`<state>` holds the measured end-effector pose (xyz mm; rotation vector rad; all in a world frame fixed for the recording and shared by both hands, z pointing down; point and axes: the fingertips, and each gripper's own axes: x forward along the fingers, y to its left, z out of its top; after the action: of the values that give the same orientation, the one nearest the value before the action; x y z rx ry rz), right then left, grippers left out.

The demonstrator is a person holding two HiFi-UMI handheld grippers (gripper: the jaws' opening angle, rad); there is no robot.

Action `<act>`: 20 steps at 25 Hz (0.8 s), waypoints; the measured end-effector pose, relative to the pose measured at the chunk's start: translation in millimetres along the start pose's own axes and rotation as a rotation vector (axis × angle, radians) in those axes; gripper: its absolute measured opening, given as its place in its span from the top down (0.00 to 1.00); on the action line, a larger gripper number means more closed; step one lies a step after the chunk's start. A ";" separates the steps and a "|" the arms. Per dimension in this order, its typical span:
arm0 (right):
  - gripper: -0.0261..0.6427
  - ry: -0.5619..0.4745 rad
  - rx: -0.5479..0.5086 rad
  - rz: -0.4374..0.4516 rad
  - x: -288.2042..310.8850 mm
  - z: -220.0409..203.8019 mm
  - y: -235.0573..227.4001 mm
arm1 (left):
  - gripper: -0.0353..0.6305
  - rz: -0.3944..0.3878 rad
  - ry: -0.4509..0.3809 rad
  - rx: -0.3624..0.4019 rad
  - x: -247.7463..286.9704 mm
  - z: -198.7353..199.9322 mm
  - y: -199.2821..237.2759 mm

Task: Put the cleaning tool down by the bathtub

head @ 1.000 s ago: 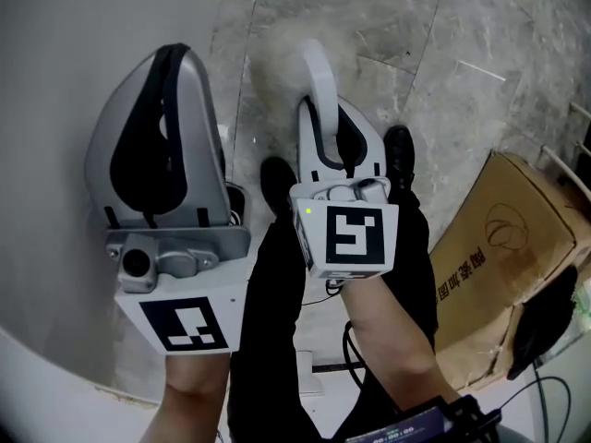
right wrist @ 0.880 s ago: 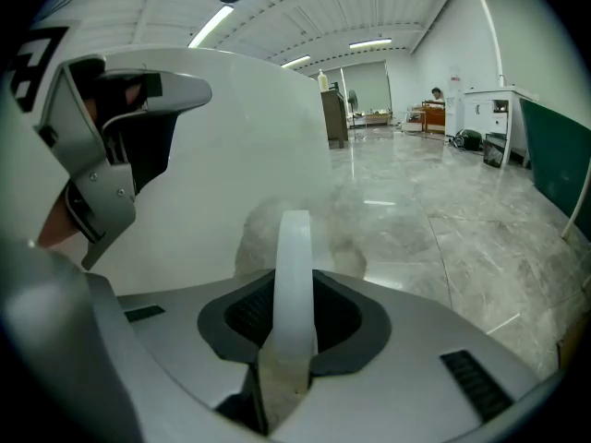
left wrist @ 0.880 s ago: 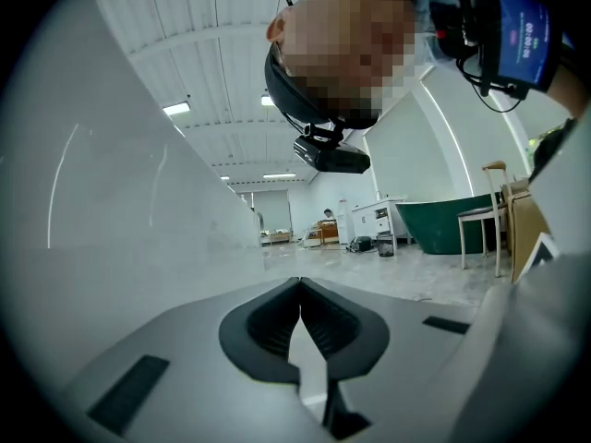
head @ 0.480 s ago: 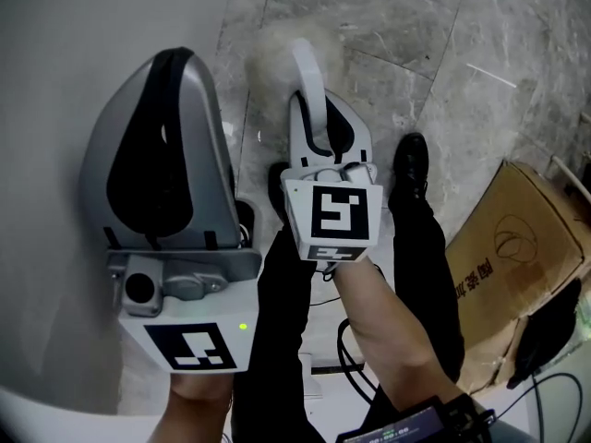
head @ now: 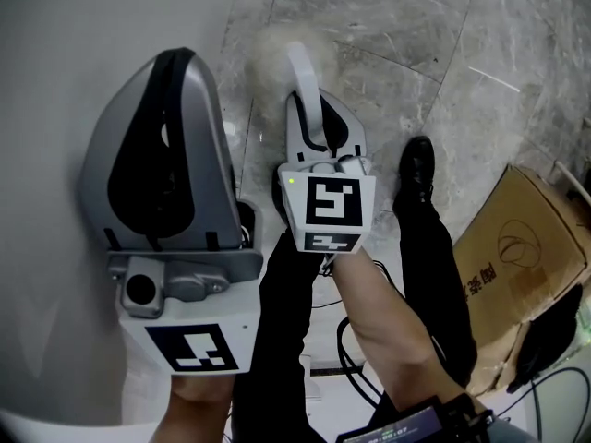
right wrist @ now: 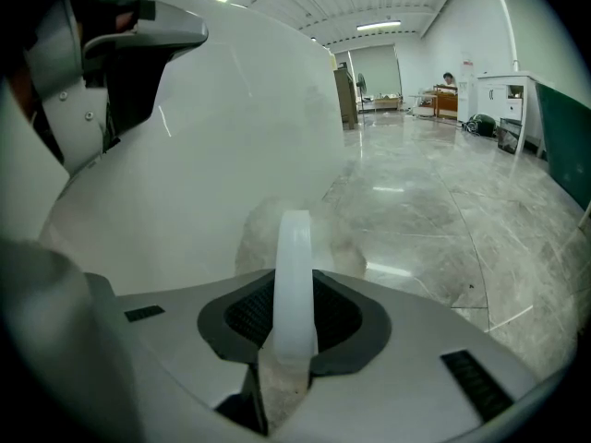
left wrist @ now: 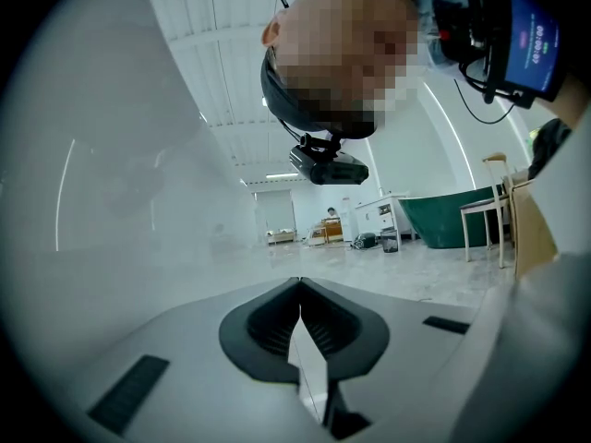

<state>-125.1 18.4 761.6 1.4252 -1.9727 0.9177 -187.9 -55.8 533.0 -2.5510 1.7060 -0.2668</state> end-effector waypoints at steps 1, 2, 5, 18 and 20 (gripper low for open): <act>0.81 0.005 0.001 0.004 2.5 -3.3 1.9 | 0.92 -0.001 0.002 0.000 -1.0 -1.0 -0.1; 0.81 0.013 0.001 0.008 5.5 -7.5 3.9 | 0.92 -0.004 0.004 -0.001 -2.0 -2.2 -0.5; 0.81 0.043 0.000 0.016 15.1 -22.4 8.2 | 0.92 -0.014 0.012 -0.006 -3.8 -6.3 -2.2; 0.75 0.140 -0.025 0.105 33.3 -56.7 32.2 | 0.92 -0.034 0.043 0.006 -11.4 -15.0 -5.0; 0.75 0.137 -0.029 0.098 31.5 -56.8 29.0 | 0.92 -0.032 0.037 0.002 -10.6 -14.3 -5.1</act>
<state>-160.4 50.1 814.6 1.2253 -1.9597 0.9983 -189.7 -43.4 546.7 -2.5897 1.6779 -0.3191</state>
